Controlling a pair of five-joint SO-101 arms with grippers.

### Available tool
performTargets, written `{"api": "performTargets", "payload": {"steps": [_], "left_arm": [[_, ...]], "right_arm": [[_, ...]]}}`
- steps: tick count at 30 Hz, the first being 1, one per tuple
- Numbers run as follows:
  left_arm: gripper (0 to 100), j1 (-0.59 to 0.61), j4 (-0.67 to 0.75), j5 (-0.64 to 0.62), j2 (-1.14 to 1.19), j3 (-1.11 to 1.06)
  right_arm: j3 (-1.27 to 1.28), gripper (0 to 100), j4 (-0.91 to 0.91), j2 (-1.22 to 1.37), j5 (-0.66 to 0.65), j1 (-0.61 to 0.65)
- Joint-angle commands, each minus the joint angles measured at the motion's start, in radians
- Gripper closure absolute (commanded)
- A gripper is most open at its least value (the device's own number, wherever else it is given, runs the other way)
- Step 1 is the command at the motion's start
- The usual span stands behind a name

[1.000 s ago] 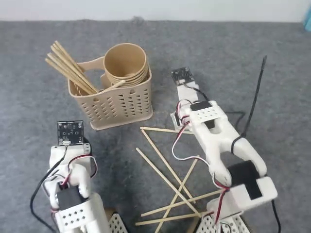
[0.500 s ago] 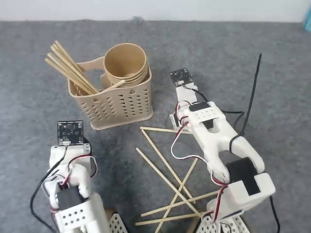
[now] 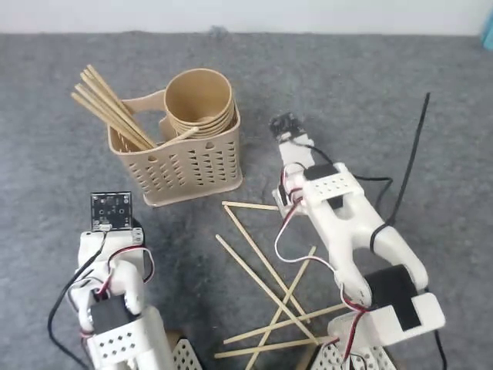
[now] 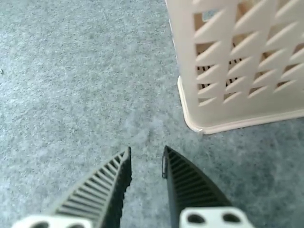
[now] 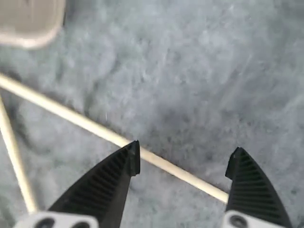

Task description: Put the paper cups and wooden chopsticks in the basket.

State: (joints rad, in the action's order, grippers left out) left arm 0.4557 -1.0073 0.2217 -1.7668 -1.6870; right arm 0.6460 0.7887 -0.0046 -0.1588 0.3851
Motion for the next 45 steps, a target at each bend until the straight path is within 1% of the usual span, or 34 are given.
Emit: {"api": "performTargets", "payload": {"steps": [1, 4, 7, 10, 17, 23, 25, 28, 32, 36, 40, 45], "left_arm": [[90, -0.006, 0.026, 0.008, 0.008, 0.007], [90, -0.006, 0.026, 0.008, 0.008, 0.007], [90, -0.006, 0.026, 0.008, 0.008, 0.007], [90, -0.006, 0.026, 0.008, 0.008, 0.007], [90, -0.006, 0.026, 0.008, 0.008, 0.007], [90, -0.006, 0.026, 0.008, 0.008, 0.007], [90, -0.006, 0.026, 0.008, 0.008, 0.007], [90, -0.008, 0.026, 0.008, 0.008, 0.007], [90, -0.008, 0.026, 0.008, 0.008, 0.007], [90, -0.008, 0.026, 0.008, 0.008, 0.007], [90, -0.008, 0.026, 0.008, 0.008, 0.007], [90, -0.006, 0.025, 0.008, 0.008, 0.007]], "right_arm": [[0.034, 70.2, -0.102, -0.019, -0.115, 0.028], [0.037, 70.2, -0.11, 0.025, -0.172, 0.065], [0.041, 70.2, -0.107, 0.033, -0.195, 0.085], [0.037, 70.2, -0.03, 0.008, -0.195, 0.094], [0.046, 70.2, 0.128, -0.128, -0.195, 0.174], [0.087, 70.2, 0.131, -0.214, -0.195, 0.171], [0.104, 70.2, 0.097, -0.217, -0.196, 0.17], [0.161, 70.2, -0.019, -0.217, -0.21, 0.148], [0.224, 70.2, -0.194, -0.217, -0.308, 0.053], [0.233, 70.2, -0.274, -0.216, -0.318, -0.025], [0.233, 70.2, -0.272, -0.186, -0.322, -0.024], [0.204, 70.2, -0.275, -0.065, -0.324, 0.048]]}}
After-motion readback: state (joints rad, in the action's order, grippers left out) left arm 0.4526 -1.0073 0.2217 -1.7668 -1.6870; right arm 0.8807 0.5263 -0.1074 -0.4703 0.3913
